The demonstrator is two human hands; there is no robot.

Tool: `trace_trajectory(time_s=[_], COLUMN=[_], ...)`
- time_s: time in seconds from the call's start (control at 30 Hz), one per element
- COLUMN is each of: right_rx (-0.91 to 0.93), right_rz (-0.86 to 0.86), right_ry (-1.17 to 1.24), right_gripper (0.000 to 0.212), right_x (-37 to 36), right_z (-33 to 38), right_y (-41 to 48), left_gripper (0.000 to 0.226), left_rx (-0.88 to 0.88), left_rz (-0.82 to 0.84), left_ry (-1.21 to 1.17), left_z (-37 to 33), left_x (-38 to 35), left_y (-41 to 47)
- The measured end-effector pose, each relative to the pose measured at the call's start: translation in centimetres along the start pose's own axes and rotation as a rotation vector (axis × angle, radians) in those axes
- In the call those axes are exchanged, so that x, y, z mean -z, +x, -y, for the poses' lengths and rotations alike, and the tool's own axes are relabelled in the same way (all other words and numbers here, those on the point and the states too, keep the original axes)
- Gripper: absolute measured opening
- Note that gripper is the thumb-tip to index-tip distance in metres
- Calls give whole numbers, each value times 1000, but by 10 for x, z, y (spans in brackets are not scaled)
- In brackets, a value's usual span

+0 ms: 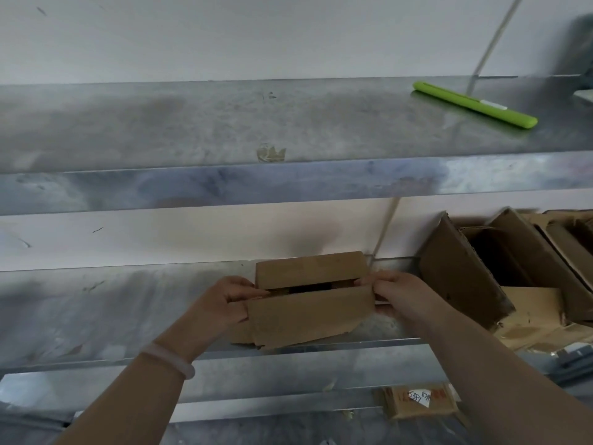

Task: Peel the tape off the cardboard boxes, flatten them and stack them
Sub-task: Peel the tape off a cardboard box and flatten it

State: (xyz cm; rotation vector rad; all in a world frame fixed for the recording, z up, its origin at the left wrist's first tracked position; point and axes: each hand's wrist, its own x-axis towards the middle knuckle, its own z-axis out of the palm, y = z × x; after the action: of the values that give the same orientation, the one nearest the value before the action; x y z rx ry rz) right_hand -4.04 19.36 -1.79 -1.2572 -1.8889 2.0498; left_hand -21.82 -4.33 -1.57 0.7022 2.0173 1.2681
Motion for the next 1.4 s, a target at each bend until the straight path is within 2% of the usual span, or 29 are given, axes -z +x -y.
trace_trajectory(time_s=[0.1,0.2,0.23,0.33,0.4,0.47,0.53,0.67,0.8,0.9,0.97,1.03,1.17,1.27,1.3,1.33,1.4], right_rx=[40,134,153,159,146,135,136,136,162,170,175,171,107,-39,-62,-71,-85], right_rz=[81,93,104,113,95,40,-16,-135,-130,-61,-36,-3,102,338,364,343,202], right_ry=[-49,-312,-405,-602,-698,-775,-877,-1083,-915,-674,-474,-315,-130,117,184,197,64], right_gripper=[30,64,73,88,110,128,128,115,96,83,80,82,90,92,88,81,67], right_x=[2,4,4,-4,-13,-24,-37,-54,-44,-27,-14,-1,13,25,28,29,25], right_z=[3,8,10,16,19,21,23,24,19,18,16,11,-17,-32,-33,-33,-35], right_y=[-2,-1,0,3,9,15,18,14,9,-3,-11,-17,-20,-21,-21,-21,-16], left_gripper=[35,78,83,92,110,117,116,109,89,58,62,72,91,89,89,90,91], left_rx=[-112,-63,-50,-39,14,83,116,67,4,-105,-190,-268,-344,-395,-420,-450,-499], left_rz=[41,116,115,84,44,9,-48,-141,-91,27,48,37,73,134,142,151,176], left_ry=[159,289,331,327,299,298,375,488,468,40,-117,-37,350,522,551,581,642], left_z=[4,8,7,4,5,5,5,1,-1,-3,-1,5,29,49,54,59,66], left_x=[5,9,7,-3,-8,-12,-19,-31,-32,-28,-20,-11,0,-6,-7,-9,-14], left_y=[6,8,9,14,21,29,34,35,26,16,11,5,-10,-17,-19,-19,-22])
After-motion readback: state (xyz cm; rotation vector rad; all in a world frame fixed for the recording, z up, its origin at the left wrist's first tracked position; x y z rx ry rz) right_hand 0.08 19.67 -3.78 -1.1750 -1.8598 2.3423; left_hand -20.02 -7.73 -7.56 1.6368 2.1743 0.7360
